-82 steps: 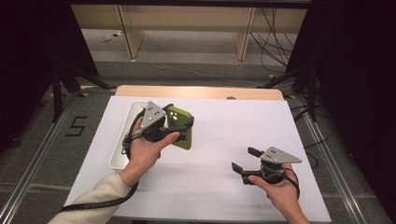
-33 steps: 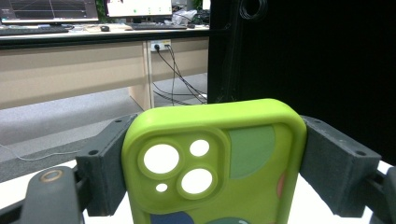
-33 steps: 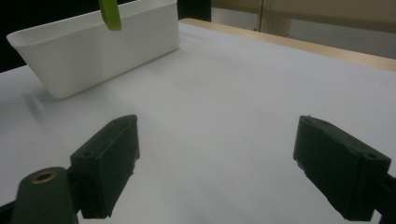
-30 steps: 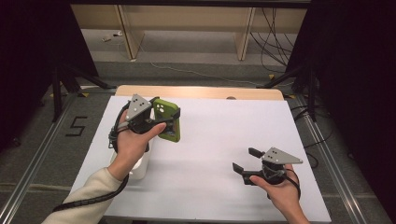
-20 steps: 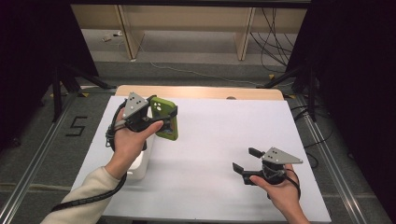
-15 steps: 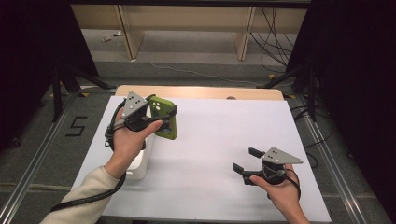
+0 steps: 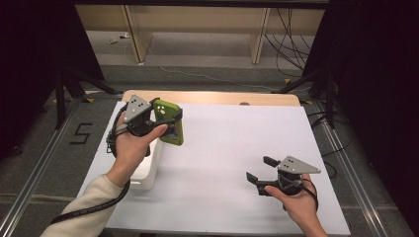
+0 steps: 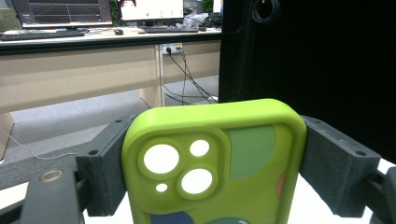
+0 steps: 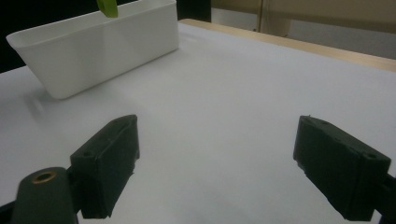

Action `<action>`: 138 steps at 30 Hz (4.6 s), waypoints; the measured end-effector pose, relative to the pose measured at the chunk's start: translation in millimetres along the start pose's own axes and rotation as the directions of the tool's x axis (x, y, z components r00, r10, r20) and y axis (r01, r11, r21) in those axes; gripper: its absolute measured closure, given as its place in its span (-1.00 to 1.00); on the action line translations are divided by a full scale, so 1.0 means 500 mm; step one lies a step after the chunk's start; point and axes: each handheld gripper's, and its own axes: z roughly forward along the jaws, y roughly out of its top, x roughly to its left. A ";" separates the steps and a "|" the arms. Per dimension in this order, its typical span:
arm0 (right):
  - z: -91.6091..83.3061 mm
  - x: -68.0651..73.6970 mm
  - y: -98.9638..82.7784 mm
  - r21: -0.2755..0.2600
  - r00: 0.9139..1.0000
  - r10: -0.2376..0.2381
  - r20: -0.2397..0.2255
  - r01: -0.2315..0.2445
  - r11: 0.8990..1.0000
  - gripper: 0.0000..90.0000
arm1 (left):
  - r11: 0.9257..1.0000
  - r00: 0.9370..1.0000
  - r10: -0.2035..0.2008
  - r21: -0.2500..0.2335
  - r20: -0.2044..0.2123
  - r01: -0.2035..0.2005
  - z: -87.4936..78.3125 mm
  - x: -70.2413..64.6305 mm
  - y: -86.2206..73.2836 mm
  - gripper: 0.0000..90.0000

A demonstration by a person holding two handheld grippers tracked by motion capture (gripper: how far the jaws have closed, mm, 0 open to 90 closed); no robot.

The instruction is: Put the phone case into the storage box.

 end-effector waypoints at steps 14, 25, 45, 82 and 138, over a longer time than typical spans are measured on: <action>0.001 0.000 -0.001 0.001 1.000 0.004 -0.003 -0.004 1.000 -0.65 | 1.000 1.000 0.007 0.004 -0.014 -0.007 -0.003 0.012 0.004 -0.61; 0.000 0.000 0.000 0.002 1.000 0.002 -0.002 -0.002 1.000 -0.65 | 1.000 1.000 0.009 0.011 -0.021 -0.009 -0.005 0.025 0.006 -0.61; 0.000 0.000 0.000 -0.004 1.000 0.001 -0.002 -0.001 1.000 -0.65 | 1.000 0.999 0.009 0.008 -0.051 -0.009 -0.013 0.052 0.014 -0.61; 0.000 -0.001 -0.001 -0.002 1.000 0.000 -0.002 0.000 1.000 -0.65 | 1.000 0.995 0.012 0.010 -0.095 -0.011 -0.020 0.090 0.017 -0.61; 0.001 -0.002 -0.001 -0.002 1.000 0.002 0.002 -0.002 1.000 -0.65 | 0.999 0.990 0.028 0.029 -0.139 -0.024 -0.007 0.141 0.007 -0.61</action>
